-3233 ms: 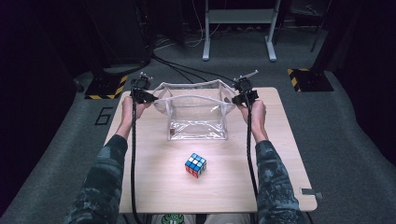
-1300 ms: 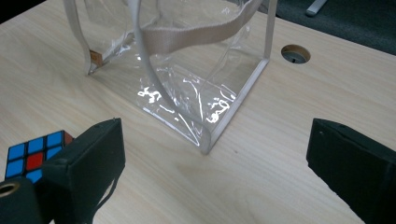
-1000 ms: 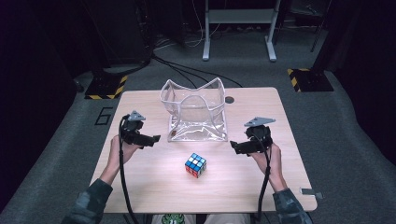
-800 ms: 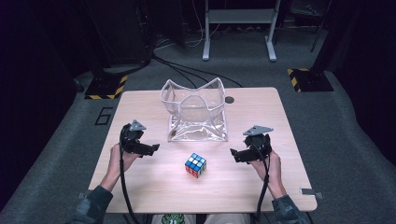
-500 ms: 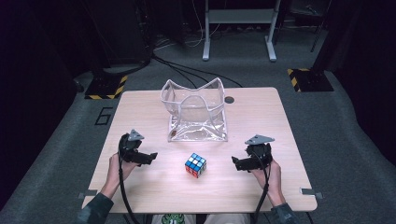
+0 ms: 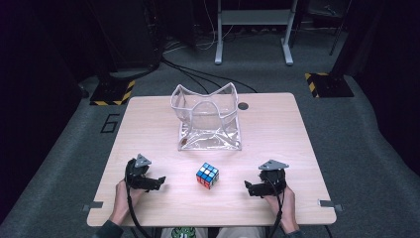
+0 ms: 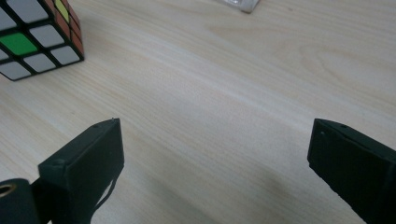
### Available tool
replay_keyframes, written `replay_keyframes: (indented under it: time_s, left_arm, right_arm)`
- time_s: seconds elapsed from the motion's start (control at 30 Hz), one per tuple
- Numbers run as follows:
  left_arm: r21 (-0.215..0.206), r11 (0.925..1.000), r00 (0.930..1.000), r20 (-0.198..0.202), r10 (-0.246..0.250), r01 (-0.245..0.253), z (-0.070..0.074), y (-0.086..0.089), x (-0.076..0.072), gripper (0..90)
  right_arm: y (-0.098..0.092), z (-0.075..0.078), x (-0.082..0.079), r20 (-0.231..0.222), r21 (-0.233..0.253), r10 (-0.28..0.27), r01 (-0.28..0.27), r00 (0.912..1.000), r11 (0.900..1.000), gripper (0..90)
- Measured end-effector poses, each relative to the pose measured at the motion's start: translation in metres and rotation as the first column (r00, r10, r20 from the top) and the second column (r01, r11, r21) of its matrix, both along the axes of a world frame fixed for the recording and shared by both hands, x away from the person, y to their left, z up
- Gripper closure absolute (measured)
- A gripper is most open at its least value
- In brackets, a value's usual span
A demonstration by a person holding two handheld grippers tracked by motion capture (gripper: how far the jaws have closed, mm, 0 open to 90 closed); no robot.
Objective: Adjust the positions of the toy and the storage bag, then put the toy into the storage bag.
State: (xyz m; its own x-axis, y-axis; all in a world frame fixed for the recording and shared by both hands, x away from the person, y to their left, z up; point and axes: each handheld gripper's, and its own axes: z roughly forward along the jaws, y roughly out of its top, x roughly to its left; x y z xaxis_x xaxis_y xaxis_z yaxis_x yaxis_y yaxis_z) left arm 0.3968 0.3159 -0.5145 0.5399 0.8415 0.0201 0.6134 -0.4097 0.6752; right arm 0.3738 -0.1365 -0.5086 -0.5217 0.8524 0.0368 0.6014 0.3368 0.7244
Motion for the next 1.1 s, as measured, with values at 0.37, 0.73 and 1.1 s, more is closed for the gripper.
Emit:
replay_keyframes:
  time_s: [0.37,0.73,1.1]
  left_arm:
    - [-0.049,0.9969,0.9973,0.035,0.064,-0.062,-0.016,0.006,-0.012,2.1]
    - [-0.052,0.9914,0.992,0.033,0.122,-0.12,-0.017,0.006,-0.012,0.6]
    - [-0.054,0.9884,0.9889,0.038,0.144,-0.142,-0.017,0.004,-0.012,0.7]
  right_arm:
    - [0.003,-0.019,-0.005,0.014,-0.061,-0.006,0.007,0.9999,0.998,3.9]
    - [0.004,-0.022,-0.006,0.024,-0.037,-0.006,0.007,0.9997,0.999,3.7]
    - [0.005,-0.022,-0.004,0.009,-0.045,-0.031,0.031,0.9995,0.998,0.0]
